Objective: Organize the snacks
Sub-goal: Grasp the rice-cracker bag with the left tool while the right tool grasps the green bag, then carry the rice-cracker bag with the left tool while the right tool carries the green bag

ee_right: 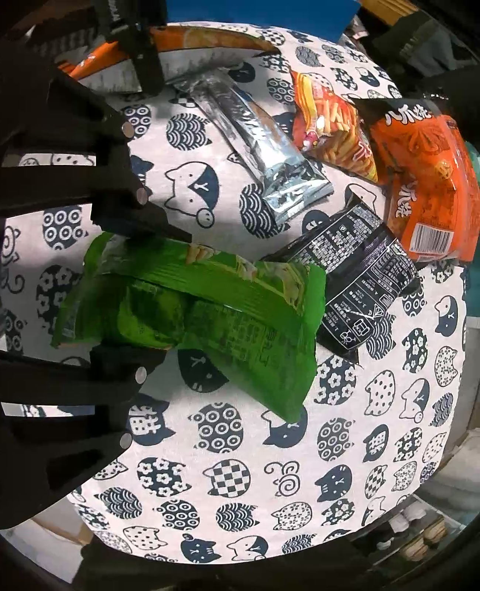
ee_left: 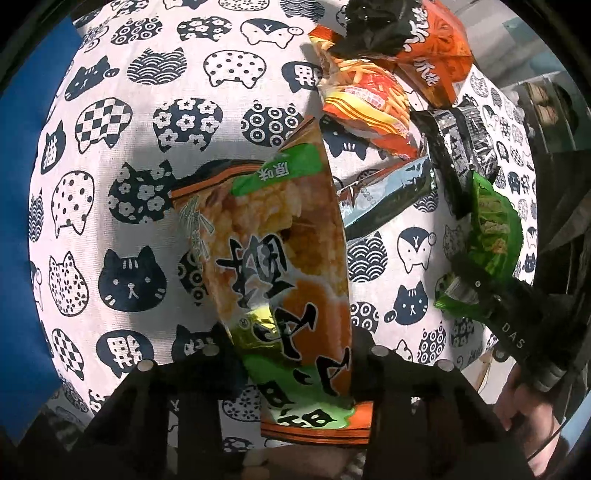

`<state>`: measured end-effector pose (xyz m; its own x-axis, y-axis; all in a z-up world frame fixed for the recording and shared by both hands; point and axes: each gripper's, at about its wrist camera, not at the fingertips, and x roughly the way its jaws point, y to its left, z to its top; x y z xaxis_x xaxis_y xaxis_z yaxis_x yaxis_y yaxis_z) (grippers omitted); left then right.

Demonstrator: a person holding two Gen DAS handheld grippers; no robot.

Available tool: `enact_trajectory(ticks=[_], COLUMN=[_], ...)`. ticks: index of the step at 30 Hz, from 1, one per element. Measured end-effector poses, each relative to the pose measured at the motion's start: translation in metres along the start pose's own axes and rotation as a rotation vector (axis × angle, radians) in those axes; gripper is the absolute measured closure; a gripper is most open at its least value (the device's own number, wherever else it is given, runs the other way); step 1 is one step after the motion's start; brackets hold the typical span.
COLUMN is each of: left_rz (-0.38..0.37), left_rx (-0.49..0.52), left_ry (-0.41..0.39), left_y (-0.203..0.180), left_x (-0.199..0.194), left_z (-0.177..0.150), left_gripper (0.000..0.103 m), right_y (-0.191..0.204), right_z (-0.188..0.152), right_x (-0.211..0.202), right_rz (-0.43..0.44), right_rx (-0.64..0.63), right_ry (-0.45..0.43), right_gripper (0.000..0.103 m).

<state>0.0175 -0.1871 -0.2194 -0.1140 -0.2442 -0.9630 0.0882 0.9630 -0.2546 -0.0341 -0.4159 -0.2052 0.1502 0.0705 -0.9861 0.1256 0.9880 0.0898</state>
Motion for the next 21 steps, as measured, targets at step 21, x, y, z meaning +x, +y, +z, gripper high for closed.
enact_trajectory(ticks=[21], left_rz=[0.264], left_rx=[0.315], left_ry=[-0.25], left_y=[-0.011], left_x=[-0.075], left_z=[-0.015], left_gripper=[0.073], right_y=[0.035], right_z=[-0.003], right_x=[-0.077], right_rz=[-0.015], right_rx=[-0.067], right_ry=[-0.132], right_gripper=[0.064])
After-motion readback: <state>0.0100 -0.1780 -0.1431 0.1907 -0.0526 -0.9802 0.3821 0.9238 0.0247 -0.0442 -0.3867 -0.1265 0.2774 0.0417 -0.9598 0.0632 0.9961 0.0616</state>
